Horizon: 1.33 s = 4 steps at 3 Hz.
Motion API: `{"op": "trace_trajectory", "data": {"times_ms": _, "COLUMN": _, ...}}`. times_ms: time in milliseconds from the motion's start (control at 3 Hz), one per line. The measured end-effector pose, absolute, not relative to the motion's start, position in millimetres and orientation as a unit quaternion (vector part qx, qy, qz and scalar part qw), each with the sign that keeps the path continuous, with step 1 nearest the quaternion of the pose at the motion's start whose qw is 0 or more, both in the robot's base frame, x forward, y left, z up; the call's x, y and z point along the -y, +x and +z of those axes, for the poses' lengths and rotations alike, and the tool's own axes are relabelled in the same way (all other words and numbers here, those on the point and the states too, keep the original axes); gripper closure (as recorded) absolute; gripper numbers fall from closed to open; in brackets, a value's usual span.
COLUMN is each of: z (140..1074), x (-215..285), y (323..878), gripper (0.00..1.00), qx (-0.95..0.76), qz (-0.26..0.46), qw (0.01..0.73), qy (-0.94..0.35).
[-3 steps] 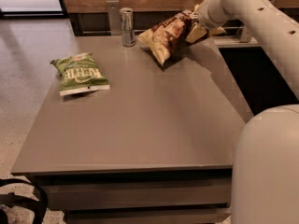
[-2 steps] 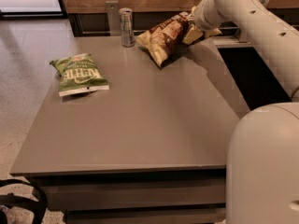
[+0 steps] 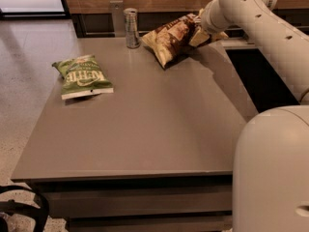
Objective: Move brown chip bag near redbull can
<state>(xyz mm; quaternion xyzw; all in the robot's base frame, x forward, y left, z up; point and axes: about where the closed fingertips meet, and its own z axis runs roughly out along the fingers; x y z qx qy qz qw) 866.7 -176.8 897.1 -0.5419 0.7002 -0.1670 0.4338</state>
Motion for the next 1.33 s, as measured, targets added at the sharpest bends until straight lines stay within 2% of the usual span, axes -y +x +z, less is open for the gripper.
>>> {"op": "trace_trajectory", "data": {"times_ms": 1000, "z": 888.0, "x": 171.3, "y": 868.6, "gripper": 0.13, "qx": -0.701, "qz": -0.162, "qw": 0.43, "qy": -0.545}}
{"op": "trace_trajectory", "data": {"times_ms": 1333, "z": 884.8, "x": 169.4, "y": 869.2, "gripper": 0.0, "qx": -0.701, "qz": -0.161, "qw": 0.429, "qy": -0.546}}
